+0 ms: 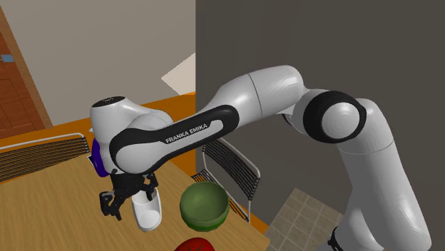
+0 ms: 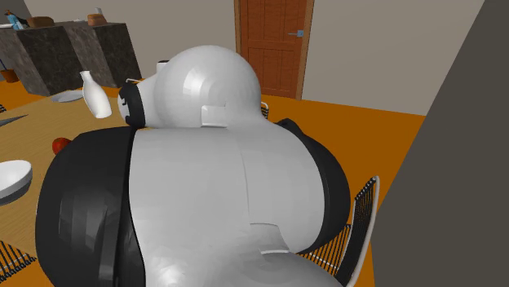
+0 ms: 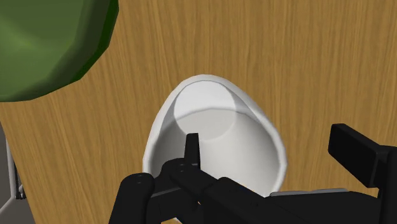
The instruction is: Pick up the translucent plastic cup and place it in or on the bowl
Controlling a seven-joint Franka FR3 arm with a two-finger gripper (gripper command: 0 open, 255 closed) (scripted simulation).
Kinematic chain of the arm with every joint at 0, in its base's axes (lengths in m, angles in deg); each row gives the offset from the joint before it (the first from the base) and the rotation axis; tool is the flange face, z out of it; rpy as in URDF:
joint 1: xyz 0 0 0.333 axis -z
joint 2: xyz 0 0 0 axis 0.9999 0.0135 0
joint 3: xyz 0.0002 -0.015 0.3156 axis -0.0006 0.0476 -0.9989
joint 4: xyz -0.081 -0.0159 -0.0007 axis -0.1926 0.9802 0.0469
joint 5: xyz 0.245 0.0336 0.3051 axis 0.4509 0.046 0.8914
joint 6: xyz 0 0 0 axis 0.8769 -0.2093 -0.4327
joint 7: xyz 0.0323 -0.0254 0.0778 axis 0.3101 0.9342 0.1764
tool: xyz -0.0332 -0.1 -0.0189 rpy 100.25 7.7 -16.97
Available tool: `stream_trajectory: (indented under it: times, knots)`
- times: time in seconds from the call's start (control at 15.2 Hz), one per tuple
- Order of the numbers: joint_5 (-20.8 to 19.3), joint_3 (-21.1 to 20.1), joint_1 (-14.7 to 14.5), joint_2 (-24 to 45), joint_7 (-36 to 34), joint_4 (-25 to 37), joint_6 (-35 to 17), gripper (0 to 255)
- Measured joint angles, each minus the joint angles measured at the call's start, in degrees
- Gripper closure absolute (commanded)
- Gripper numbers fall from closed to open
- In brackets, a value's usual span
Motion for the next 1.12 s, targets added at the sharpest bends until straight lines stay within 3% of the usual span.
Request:
stream_trajectory:
  times: [0.2, 0.26, 1.12]
  knots:
    - [0.0, 0.0, 0.02, -0.02, 0.01, -0.08, -0.07, 0]
    - [0.0, 0.0, 0.02, -0.02, 0.01, -0.08, -0.07, 255]
    - [0.21, -0.13, -0.03, -0.42, 0.07, 0.91, 1.3, 255]
